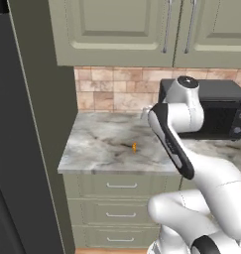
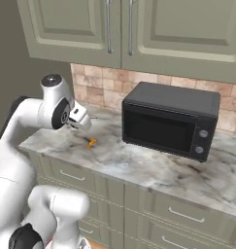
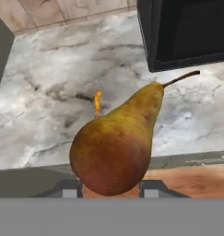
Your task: Open the fridge, remove the pear, broccoli, and shrimp, and place them on any counter.
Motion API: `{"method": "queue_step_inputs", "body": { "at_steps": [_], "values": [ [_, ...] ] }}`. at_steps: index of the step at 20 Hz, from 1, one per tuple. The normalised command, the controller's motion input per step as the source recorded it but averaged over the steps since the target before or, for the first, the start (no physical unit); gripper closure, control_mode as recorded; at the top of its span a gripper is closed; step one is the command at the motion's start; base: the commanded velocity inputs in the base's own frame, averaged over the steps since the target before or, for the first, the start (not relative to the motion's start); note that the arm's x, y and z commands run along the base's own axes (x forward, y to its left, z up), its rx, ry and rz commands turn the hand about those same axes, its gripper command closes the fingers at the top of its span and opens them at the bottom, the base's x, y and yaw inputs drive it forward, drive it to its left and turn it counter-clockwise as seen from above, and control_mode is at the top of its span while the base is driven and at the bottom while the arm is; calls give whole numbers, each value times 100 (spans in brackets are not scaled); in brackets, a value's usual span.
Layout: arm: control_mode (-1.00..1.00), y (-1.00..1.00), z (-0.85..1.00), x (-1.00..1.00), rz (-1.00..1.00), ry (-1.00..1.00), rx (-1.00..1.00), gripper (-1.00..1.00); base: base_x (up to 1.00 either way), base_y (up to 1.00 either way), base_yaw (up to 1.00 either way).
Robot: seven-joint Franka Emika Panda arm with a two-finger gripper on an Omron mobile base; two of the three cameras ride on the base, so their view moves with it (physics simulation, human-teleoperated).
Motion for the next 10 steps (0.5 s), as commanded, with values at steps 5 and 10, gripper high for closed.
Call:
{"method": "queue_step_inputs", "body": {
  "at_steps": [5, 10],
  "values": [
    [-100, -6, -100, 98, 3, 15, -6, 100, 0, 0, 0],
    [-100, -38, -94, 90, 0, 3, 0, 100, 0, 0, 0]
  ]
}}
